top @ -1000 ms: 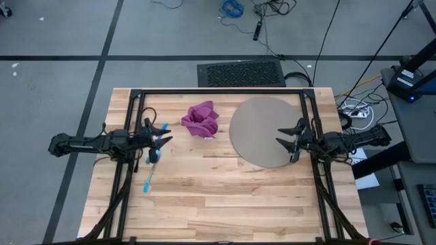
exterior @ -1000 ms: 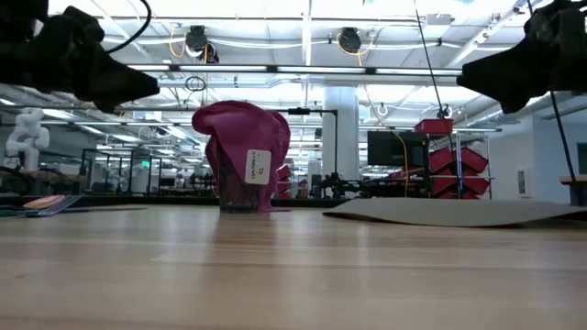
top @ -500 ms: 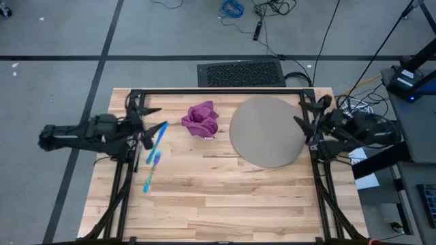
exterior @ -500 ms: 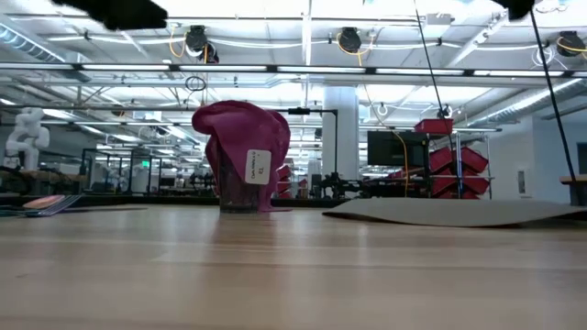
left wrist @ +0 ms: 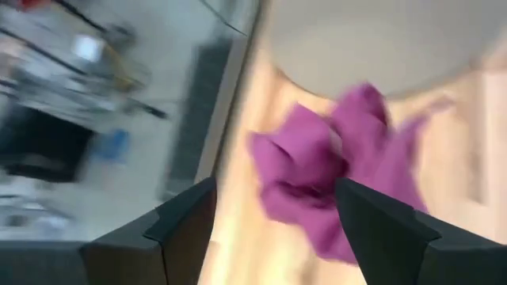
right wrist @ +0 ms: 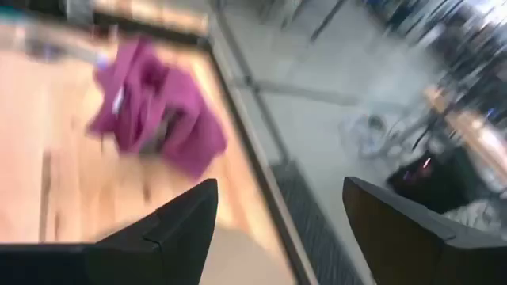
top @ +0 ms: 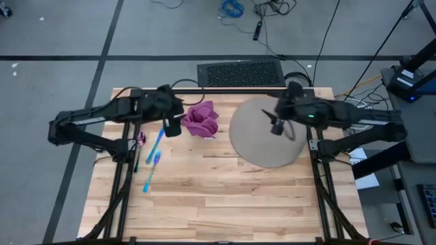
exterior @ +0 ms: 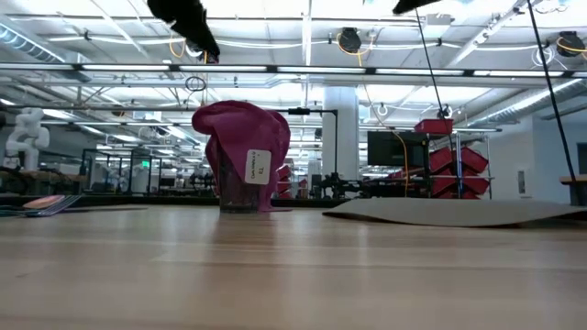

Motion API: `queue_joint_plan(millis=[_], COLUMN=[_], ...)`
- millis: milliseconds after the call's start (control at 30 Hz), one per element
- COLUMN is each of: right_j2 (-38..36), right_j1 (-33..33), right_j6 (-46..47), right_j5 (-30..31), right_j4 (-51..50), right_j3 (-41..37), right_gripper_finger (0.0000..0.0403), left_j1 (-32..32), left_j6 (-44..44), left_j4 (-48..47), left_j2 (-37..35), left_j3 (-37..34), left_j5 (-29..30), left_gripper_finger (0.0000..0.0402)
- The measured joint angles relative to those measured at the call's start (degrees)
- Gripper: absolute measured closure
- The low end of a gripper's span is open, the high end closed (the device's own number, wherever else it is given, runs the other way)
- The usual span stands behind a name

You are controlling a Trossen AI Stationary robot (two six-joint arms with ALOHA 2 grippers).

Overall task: Set table place
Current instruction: Fold the pink table napkin

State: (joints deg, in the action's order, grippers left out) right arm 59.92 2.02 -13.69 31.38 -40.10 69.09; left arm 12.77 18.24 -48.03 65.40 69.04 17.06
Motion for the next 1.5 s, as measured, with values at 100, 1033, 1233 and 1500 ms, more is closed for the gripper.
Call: queue_joint_plan(millis=[100, 1033, 1233, 1500], right_j2=[2.44, 3.63, 3.65, 3.78], right_j1=[1.51, 3.63, 3.63, 3.61], right_j6=[1.75, 7.33, 8.10, 8.13], right_j5=[-2.35, -15.31, -16.84, -16.95], right_j4=[-3.92, 4.03, 5.90, 7.65], right_j3=[0.31, -11.04, -11.84, -11.86], right_gripper_finger=[0.0142, 0.0142, 0.0142, 0.0142], left_j1=[2.52, -3.03, -3.05, -3.05], left_j6=[-0.18, 3.16, 3.12, 3.14], left_j4=[-0.99, 6.14, 6.23, 6.52], left_j2=[1.49, 11.87, 12.48, 12.86], left_j3=[-0.99, -5.62, -5.62, -5.62], left_j5=[-6.21, -5.54, -5.00, -4.99], left_gripper_finger=[0.0157, 0.0162, 0.0216, 0.0300])
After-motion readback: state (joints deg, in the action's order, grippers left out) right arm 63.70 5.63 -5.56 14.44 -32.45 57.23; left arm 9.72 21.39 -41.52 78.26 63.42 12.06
